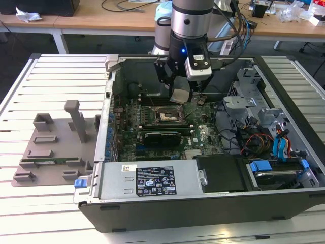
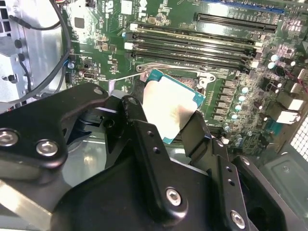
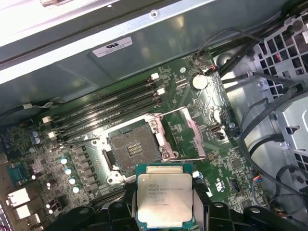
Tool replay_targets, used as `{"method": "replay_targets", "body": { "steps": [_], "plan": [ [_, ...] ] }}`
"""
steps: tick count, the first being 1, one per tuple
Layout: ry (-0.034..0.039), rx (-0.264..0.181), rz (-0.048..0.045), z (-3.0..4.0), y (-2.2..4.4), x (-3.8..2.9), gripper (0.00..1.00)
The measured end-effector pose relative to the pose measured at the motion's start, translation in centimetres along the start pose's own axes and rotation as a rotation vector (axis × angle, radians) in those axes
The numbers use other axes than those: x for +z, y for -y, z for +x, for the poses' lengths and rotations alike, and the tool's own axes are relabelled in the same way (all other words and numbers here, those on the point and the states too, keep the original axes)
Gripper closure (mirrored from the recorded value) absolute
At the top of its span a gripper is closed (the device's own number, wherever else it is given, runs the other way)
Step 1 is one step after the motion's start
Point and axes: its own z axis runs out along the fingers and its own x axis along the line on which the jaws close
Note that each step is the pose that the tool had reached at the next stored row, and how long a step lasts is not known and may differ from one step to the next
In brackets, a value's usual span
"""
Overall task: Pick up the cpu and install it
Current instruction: 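Place the cpu into insertion slot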
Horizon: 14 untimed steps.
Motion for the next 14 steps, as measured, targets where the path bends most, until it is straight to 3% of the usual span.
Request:
{"method": "replay_targets", "body": {
  "steps": [14],
  "plan": [
    [-0.0006, 0.100, 0.0027, 0.00, 0.00, 0.11, 0.45]
  ]
}}
